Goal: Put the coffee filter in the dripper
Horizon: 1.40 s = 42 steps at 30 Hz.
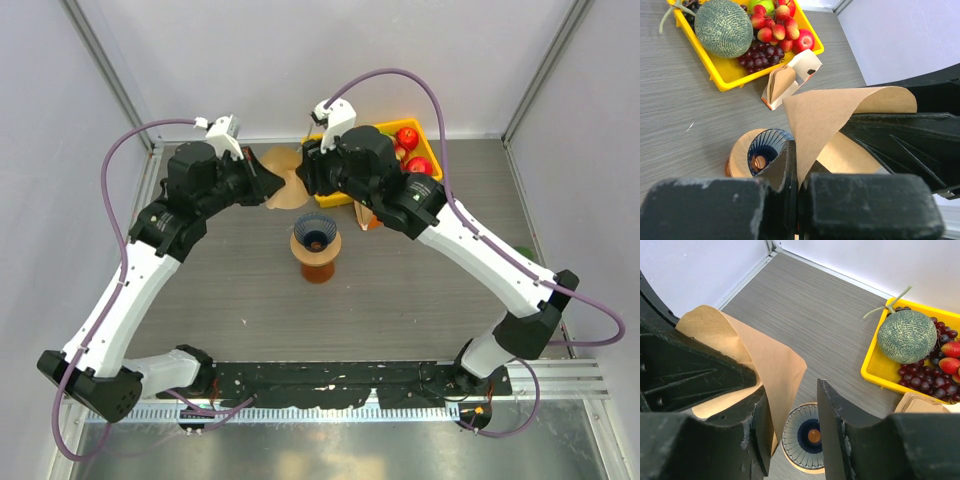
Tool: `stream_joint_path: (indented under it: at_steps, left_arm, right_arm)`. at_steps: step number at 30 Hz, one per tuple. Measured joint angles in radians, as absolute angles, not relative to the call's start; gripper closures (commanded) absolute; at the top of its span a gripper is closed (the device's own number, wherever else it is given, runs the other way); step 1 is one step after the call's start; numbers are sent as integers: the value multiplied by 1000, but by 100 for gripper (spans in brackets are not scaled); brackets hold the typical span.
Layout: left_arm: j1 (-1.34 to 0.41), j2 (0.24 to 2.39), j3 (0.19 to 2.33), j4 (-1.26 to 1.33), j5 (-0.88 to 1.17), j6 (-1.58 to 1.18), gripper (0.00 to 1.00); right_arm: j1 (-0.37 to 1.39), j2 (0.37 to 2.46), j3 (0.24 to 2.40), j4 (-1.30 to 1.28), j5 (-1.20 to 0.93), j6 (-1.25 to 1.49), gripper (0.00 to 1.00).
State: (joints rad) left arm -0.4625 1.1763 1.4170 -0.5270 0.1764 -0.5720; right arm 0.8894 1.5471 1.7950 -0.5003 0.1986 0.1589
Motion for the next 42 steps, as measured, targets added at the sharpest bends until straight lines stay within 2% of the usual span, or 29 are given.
stream_joint_path:
  at_steps: [3,6,8,9,10,22,24,25,29,34,42]
  left_arm:
    - [-464,1181,1417,-527,176,-577,100]
    - [-464,1181,1417,-527,175,-582,100]
    - [-465,1181,1417,-527,173,-587,100]
    - [-465,1182,1417,-527,172,-588,100]
    - [-465,1182,1417,-526,171,-588,100]
    - [-491,1184,1417,-523,170,-529,99]
    - [-494,1185,1417,-528,169,-510,76]
    - [-494,1185,1417,-531,168,-498,67]
    - [-495,1186,1417,-541,164,-468,51]
    - [-491,1187,1425,-563,123,-434,42]
    - [-489,1206,1479,-574,68,-401,45]
  right_arm:
    - [896,1572,1814,-505,220,156,70]
    - [898,1582,1819,-511,233,157,73]
    - [900,1585,1823,-513,237,159,82]
    - [900,1585,1824,-515,238,160,91]
    - [900,1585,1825,-518,239,161,95]
    - [900,1600,1844,-548,233,169,95]
    - [900,1600,1844,-553,232,169,95]
    - [900,1600,1844,-555,230,169,95]
    - [900,1600,1844,-557,231,168,95]
    - [899,1599,1835,-558,234,167,95]
    - [899,1594,1792,-569,230,180,95]
